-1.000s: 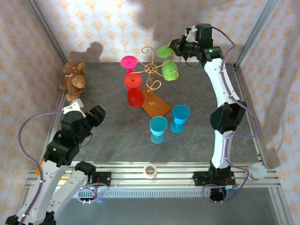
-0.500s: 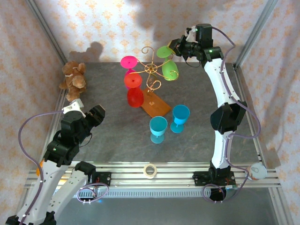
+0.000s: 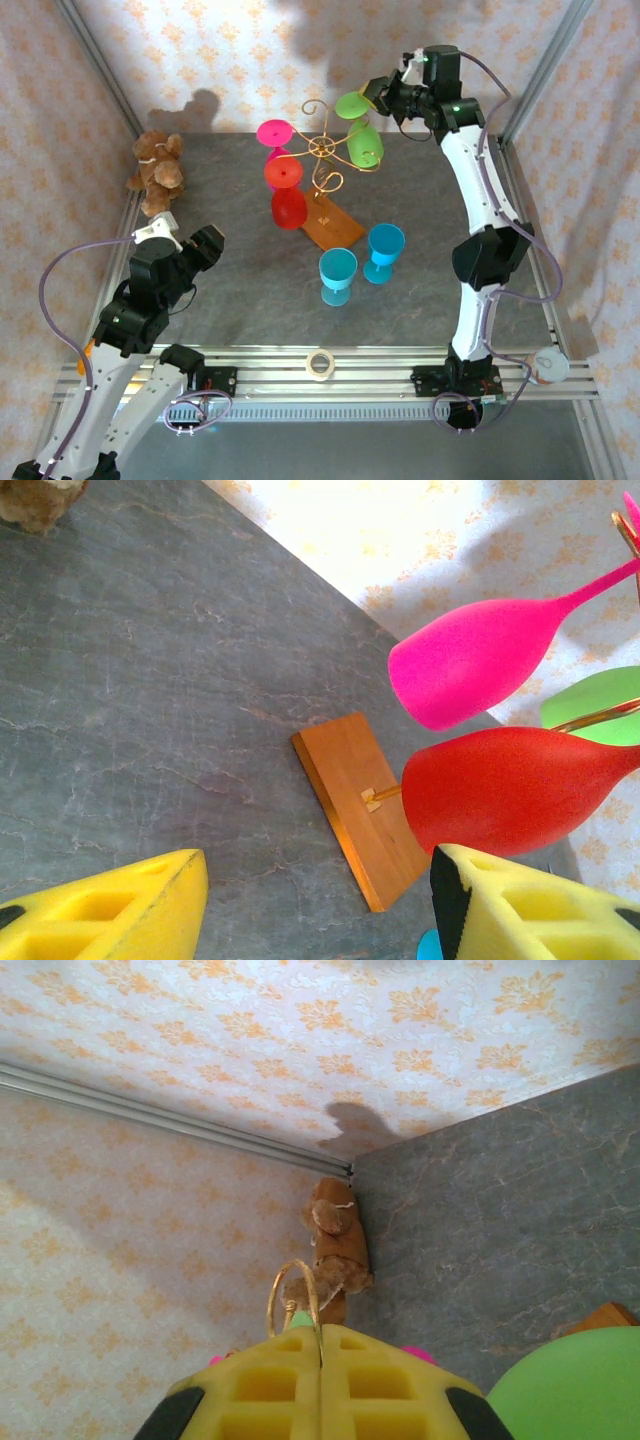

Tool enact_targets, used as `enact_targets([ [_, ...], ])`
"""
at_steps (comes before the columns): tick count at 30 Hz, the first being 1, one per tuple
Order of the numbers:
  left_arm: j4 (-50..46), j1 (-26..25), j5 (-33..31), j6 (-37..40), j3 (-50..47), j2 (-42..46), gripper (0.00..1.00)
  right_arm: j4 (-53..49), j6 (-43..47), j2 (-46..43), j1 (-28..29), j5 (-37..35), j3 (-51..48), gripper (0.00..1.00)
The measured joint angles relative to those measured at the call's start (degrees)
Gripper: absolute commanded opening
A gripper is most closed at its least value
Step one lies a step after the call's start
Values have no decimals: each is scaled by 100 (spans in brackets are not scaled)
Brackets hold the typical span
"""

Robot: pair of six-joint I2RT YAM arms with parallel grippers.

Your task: Take the wine glass off the wine glass rack

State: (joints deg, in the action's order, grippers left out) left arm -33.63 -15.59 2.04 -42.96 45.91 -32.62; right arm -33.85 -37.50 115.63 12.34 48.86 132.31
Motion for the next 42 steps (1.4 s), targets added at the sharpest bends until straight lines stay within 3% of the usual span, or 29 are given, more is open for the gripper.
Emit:
enact_targets([
  [42, -2, 37, 0, 2, -2, 0, 61, 9, 221, -675, -127, -28, -839, 0],
])
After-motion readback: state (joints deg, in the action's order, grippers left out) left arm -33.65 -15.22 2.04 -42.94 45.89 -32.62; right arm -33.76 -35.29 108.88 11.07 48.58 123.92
